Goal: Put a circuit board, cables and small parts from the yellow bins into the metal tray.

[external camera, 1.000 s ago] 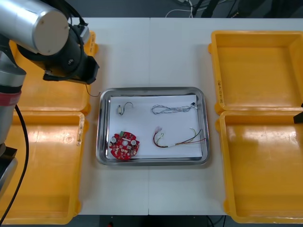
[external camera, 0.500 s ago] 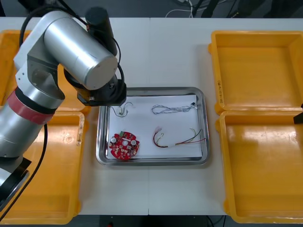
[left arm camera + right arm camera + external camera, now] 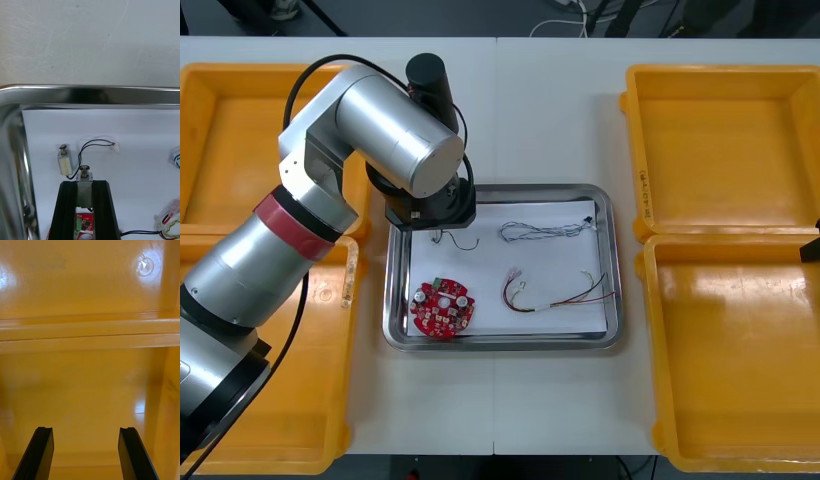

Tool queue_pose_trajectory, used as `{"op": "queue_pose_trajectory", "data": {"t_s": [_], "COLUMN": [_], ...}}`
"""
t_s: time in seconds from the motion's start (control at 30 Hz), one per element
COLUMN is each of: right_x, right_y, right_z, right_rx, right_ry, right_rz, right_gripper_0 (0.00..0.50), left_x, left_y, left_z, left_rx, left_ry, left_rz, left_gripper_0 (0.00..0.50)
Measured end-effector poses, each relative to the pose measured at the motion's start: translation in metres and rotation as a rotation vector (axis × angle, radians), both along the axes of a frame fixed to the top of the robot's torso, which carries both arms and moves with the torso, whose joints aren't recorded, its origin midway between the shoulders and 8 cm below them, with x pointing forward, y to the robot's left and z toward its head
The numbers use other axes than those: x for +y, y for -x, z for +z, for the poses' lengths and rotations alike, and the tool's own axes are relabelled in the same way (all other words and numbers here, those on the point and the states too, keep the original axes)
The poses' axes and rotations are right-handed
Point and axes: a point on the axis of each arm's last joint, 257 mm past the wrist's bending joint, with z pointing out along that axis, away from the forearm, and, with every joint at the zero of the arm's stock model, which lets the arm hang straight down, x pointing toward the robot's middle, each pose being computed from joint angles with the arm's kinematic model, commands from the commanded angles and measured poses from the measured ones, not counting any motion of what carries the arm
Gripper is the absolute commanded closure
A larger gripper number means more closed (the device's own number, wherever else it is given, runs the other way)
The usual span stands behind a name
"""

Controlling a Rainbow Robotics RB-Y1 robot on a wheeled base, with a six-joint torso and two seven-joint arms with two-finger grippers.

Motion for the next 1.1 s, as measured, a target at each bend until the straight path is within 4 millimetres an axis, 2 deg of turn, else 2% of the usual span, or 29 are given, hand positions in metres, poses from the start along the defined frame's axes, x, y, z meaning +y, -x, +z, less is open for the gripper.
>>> {"op": "queue_pose_trajectory", "data": {"t_s": [0.17,0.33,0.37,0.4,0.43,0.47,1.1], "right_x": [0.000,0.000,0.000,0.000,0.000,0.000,0.000], "right_y": [0.000,0.000,0.000,0.000,0.000,0.000,0.000], "right_z": [0.000,0.000,0.000,0.000,0.000,0.000,0.000], "right_rx": [0.000,0.000,0.000,0.000,0.000,0.000,0.000], "right_ry": [0.000,0.000,0.000,0.000,0.000,0.000,0.000], "right_rz": [0.000,0.000,0.000,0.000,0.000,0.000,0.000], "right_gripper_0": [0.000,0.000,0.000,0.000,0.000,0.000,0.000], "left_x": [-0.011,-0.019,-0.021,-0.022,-0.023,-0.024,-0.026], "left_y": [-0.007,-0.004,-0.003,-0.002,-0.002,-0.001,0.002], "left_z": [-0.014,-0.019,-0.019,-0.019,-0.020,-0.020,-0.017], "left_rx": [-0.002,0.004,0.006,0.009,0.011,0.012,0.016], "left_ry": [0.005,0.006,0.010,0.013,0.015,0.017,0.012], "left_rz": [-0.011,-0.030,-0.033,-0.035,-0.037,-0.038,-0.045], "left_gripper_0": [0.500,0.498,0.433,0.217,0.144,0.000,0.000]}}
